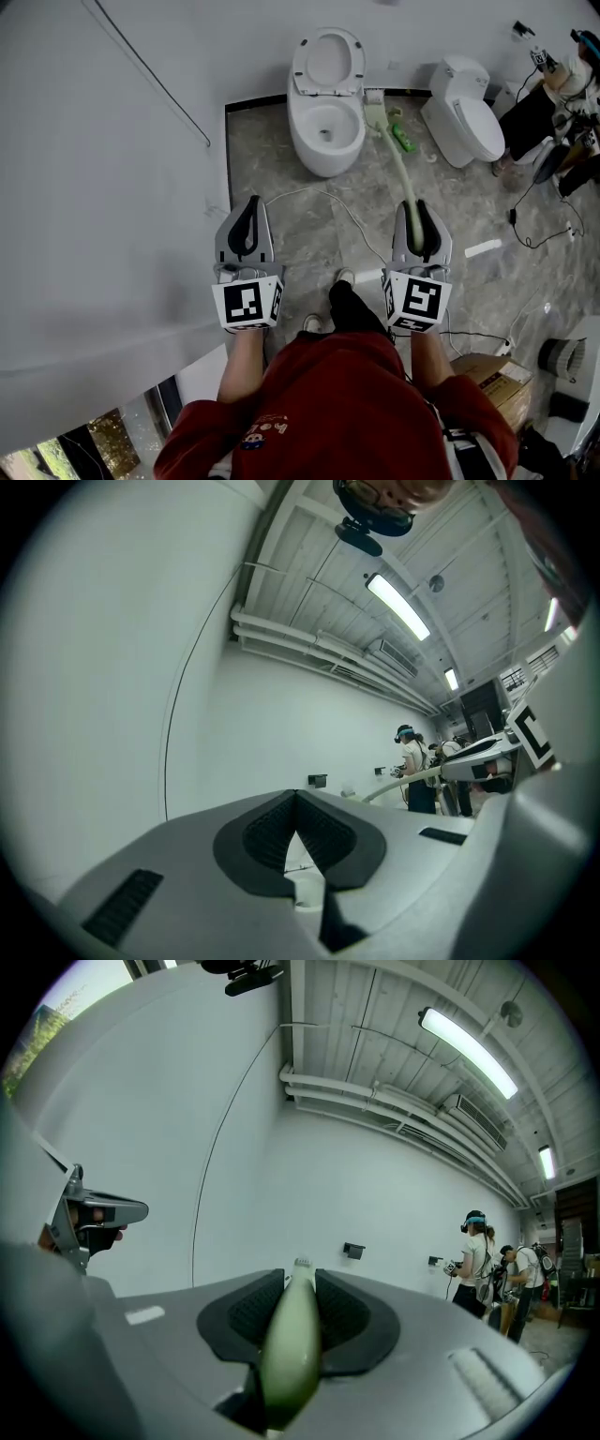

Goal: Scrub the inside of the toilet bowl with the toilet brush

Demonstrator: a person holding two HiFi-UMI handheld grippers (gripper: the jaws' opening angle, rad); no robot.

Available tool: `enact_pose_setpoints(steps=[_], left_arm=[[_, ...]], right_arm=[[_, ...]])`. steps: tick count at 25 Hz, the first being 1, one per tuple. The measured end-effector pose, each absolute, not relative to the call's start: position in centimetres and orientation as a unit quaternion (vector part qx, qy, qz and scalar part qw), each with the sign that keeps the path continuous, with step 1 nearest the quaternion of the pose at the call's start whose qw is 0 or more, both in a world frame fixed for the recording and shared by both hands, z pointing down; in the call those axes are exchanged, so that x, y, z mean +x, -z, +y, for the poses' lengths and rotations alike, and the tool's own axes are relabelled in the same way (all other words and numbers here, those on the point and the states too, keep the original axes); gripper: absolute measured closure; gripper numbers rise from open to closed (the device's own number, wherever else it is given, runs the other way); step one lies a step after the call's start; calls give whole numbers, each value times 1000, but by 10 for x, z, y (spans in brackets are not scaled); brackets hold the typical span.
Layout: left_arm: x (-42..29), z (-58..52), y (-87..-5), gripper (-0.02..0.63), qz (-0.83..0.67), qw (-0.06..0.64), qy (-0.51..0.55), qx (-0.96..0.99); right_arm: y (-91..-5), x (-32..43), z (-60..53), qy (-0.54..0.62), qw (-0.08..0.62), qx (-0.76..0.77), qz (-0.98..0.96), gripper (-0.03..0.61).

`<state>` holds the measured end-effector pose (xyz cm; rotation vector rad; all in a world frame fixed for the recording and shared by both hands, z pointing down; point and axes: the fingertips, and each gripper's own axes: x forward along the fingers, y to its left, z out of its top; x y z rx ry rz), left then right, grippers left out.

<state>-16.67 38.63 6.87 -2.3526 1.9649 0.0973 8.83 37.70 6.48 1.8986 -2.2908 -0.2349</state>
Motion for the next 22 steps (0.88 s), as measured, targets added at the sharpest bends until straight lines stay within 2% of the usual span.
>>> enact_pose_setpoints(steps=[11,22], left_arm=[[-153,306,-83,607,639,39,-4,-769],[-124,169,-74,607,642,46,2,-765]], right_arm=[[-92,100,294,52,84,634,-767,463],[-93,136,155,32,63,629,-774,465]])
